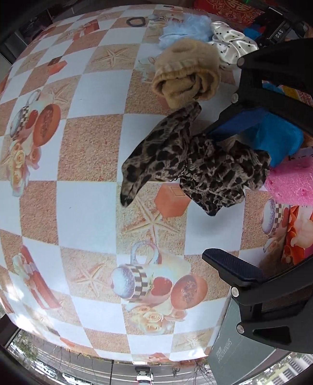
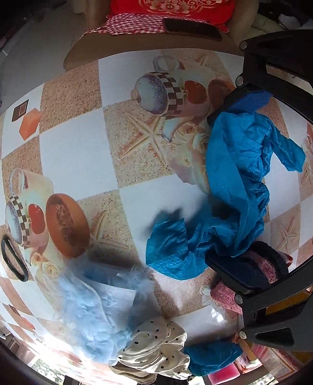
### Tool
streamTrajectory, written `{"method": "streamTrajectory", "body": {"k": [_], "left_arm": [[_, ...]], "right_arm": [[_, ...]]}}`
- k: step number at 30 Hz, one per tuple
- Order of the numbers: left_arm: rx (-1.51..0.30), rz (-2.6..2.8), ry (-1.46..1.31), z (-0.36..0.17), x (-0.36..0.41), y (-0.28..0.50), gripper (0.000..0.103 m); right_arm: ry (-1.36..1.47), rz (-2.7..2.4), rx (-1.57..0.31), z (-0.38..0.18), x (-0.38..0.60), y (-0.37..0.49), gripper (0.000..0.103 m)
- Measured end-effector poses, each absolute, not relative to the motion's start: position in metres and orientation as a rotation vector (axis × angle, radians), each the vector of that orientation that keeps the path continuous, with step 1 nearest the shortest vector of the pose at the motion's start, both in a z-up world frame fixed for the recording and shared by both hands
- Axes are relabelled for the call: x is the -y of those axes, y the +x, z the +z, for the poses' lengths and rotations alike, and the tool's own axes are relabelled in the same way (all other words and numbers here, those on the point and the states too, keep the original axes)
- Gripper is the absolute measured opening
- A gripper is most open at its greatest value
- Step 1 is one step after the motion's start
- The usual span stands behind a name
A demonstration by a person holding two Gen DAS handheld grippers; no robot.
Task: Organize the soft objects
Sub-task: 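Grasp the leopard-print scarf with the left tool while the right tool grasps the blue cloth, then carry the scarf and blue cloth over the white box with both tools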
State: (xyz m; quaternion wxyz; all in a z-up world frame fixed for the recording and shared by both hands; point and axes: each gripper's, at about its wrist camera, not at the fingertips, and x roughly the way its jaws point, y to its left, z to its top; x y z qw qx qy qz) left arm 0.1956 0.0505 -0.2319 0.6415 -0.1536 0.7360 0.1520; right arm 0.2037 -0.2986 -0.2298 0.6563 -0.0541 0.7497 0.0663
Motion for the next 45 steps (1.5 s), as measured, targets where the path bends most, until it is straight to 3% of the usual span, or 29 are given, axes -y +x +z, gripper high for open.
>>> {"method": "streamTrajectory", "body": {"k": [4, 5, 6, 7, 9, 11, 13, 16, 28, 30, 31, 32, 41, 43, 45], "left_arm": [[-1.689, 0.311, -0.336, -0.244, -0.038, 0.205, 0.090], [-1.683, 0.303, -0.322, -0.243, -0.034, 0.206, 0.087], [-1.674, 0.284, -0.321, -0.240, -0.032, 0.207, 0.077], [-1.672, 0.273, -0.314, -0.237, -0.028, 0.208, 0.071], [-1.654, 0.240, -0.281, -0.229, -0.019, 0.213, 0.031], [-1.642, 0.201, -0.271, -0.225, -0.015, 0.215, 0.026], [-1.617, 0.186, -0.274, -0.217, -0.012, 0.215, 0.025], [-1.563, 0.176, -0.270, -0.198, -0.007, 0.211, 0.025], [-1.454, 0.136, -0.210, -0.139, 0.012, 0.185, 0.025], [-1.451, 0.135, -0.210, -0.136, 0.012, 0.177, 0.025], [-1.449, 0.134, -0.210, -0.137, 0.007, 0.175, 0.025], [-1.448, 0.133, -0.212, -0.139, 0.008, 0.171, 0.025], [-1.450, 0.144, -0.201, -0.131, 0.009, 0.161, 0.025], [-1.448, 0.146, -0.185, -0.128, 0.011, 0.157, 0.025], [-1.442, 0.144, -0.165, -0.125, 0.014, 0.153, 0.026]], "right_arm": [[-0.161, 0.179, -1.709, -0.242, 0.299, 0.198, 0.103], [-0.171, 0.184, -1.710, -0.245, 0.299, 0.194, 0.102], [-0.190, 0.193, -1.699, -0.245, 0.298, 0.191, 0.100], [-0.204, 0.206, -1.687, -0.243, 0.298, 0.189, 0.094], [-0.225, 0.233, -1.662, -0.238, 0.298, 0.183, 0.080], [-0.241, 0.270, -1.636, -0.230, 0.298, 0.181, 0.047], [-0.208, 0.316, -1.637, -0.227, 0.300, 0.182, 0.026], [-0.066, 0.338, -1.650, -0.223, 0.314, 0.188, 0.018], [0.100, 0.340, -1.610, -0.174, 0.332, 0.209, 0.022], [0.135, 0.314, -1.662, -0.186, 0.339, 0.208, 0.067], [0.124, 0.301, -1.672, -0.193, 0.341, 0.206, 0.099], [0.107, 0.301, -1.657, -0.193, 0.339, 0.205, 0.101], [-0.059, 0.204, -1.682, -0.225, 0.306, 0.215, 0.100], [-0.115, 0.214, -1.676, -0.227, 0.299, 0.211, 0.089], [-0.169, 0.227, -1.629, -0.218, 0.297, 0.208, 0.059]]}}
